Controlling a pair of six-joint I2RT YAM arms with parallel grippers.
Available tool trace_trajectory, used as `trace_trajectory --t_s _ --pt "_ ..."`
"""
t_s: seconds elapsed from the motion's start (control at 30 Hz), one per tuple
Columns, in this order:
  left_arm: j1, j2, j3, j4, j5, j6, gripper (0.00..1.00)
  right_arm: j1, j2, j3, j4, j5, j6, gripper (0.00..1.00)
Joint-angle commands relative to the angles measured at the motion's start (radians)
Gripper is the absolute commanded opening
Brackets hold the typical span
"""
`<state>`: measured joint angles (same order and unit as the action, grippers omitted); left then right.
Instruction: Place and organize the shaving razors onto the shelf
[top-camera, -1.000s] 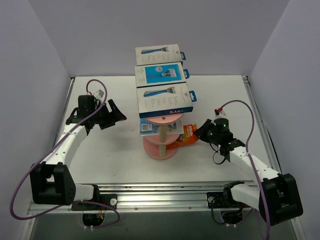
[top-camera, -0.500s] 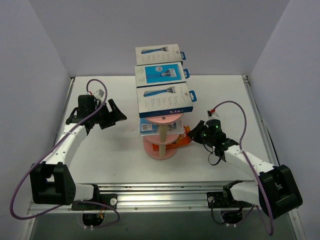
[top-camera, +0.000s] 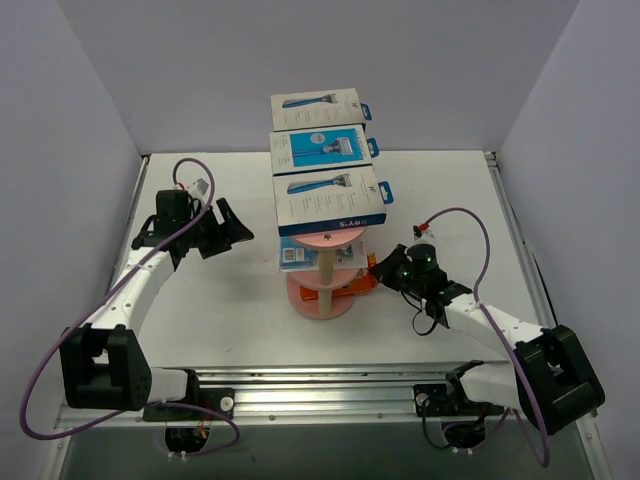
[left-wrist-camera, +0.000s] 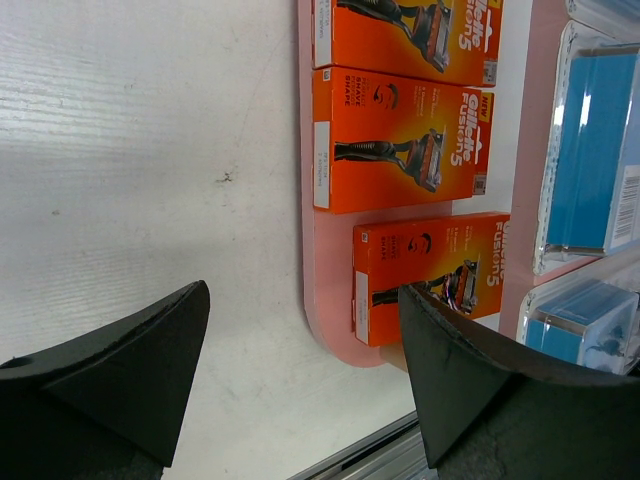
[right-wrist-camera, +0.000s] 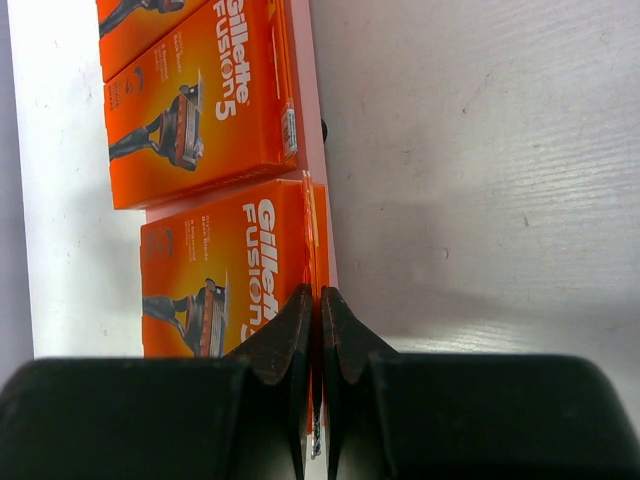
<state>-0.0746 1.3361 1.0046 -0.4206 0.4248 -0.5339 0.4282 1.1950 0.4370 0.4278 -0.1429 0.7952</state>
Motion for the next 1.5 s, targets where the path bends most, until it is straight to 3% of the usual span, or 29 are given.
trace_trajectory --t_s 0.0,1.47 --pt "0.007 -0.006 -0.008 0.045 0.019 0.012 0.85 0.020 0.012 -0.009 0.069 0.042 0.025 0.00" --pt "0.007 -0.011 -0.011 0.048 0.026 0.009 0.85 0.133 0.164 -0.006 0.213 0.123 0.116 0.00"
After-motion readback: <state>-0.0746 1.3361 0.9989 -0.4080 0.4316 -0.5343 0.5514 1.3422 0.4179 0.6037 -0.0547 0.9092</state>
